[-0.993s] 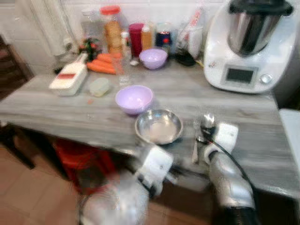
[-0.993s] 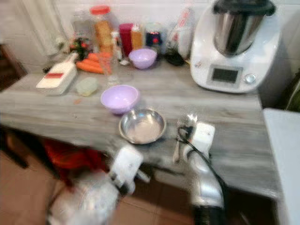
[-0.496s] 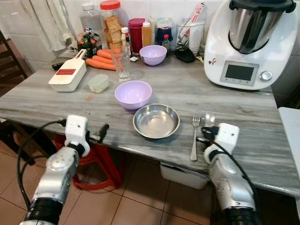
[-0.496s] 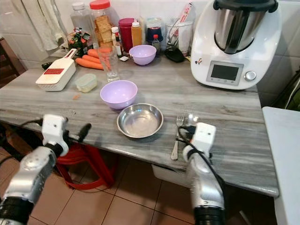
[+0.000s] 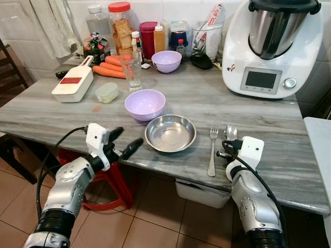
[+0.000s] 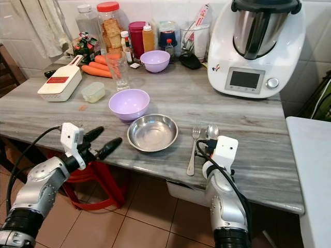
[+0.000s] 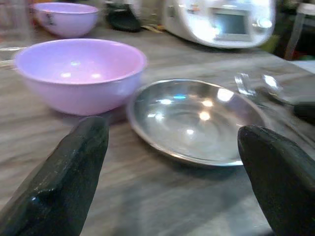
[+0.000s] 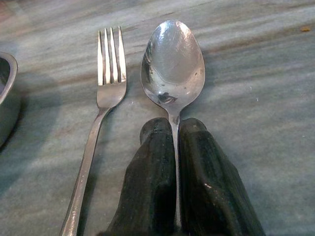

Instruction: Setting the table

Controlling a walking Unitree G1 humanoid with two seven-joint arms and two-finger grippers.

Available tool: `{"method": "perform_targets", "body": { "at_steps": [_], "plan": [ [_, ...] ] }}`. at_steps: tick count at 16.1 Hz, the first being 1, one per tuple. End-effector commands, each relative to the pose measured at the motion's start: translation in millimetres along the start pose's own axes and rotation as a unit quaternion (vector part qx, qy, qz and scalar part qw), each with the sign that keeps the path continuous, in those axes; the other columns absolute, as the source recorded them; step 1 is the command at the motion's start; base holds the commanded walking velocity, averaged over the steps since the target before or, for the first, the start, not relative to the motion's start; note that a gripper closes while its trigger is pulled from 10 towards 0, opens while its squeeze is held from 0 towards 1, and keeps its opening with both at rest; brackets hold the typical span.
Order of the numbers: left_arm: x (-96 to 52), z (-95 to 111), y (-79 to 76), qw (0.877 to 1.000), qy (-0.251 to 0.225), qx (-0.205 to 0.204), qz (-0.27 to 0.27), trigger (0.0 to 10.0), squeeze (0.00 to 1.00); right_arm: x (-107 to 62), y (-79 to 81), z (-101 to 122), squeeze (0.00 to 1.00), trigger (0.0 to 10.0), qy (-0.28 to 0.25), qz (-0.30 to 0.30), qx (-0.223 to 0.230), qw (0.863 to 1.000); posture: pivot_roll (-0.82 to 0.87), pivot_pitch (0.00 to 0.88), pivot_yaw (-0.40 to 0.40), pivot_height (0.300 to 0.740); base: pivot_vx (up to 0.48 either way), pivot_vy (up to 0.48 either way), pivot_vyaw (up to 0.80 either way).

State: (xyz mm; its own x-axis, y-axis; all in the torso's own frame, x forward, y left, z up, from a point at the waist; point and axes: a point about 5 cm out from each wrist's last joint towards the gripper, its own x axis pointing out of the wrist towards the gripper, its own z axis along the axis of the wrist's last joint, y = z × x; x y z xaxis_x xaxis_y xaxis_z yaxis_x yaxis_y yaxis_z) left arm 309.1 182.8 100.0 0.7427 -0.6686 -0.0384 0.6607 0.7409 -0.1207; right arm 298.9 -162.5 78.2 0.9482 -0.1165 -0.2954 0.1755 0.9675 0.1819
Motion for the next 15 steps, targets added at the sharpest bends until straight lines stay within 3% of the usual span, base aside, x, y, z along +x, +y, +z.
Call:
{"method": "perform_targets", "body": {
  "at_steps": [1,6,15],
  "plan": [
    [-5.1,-2,-0.1,1.000,0.015,0.007,-0.021,10.0,0.00,-1.0,2.1,-7,0.00,10.0,0.016,0.003,0.003,1.000,-0.09,0.000,0.064,0.740,0.000,0.000,0.00],
    [-8.0,-7,-3.2,0.999,0.030,0.008,-0.042,10.0,0.00,-1.0,14.5,-8,0.00,10.0,0.020,0.027,0.006,0.999,-0.09,0.000,0.066,0.740,0.000,0.000,0.00],
    [-9.4,-13,-9.9,0.997,0.040,0.009,-0.062,10.0,0.00,4.6,11.5,-4,0.00,10.0,0.015,0.019,-0.011,1.000,-0.08,0.000,0.065,0.740,0.000,0.000,0.00]
  ]
}}
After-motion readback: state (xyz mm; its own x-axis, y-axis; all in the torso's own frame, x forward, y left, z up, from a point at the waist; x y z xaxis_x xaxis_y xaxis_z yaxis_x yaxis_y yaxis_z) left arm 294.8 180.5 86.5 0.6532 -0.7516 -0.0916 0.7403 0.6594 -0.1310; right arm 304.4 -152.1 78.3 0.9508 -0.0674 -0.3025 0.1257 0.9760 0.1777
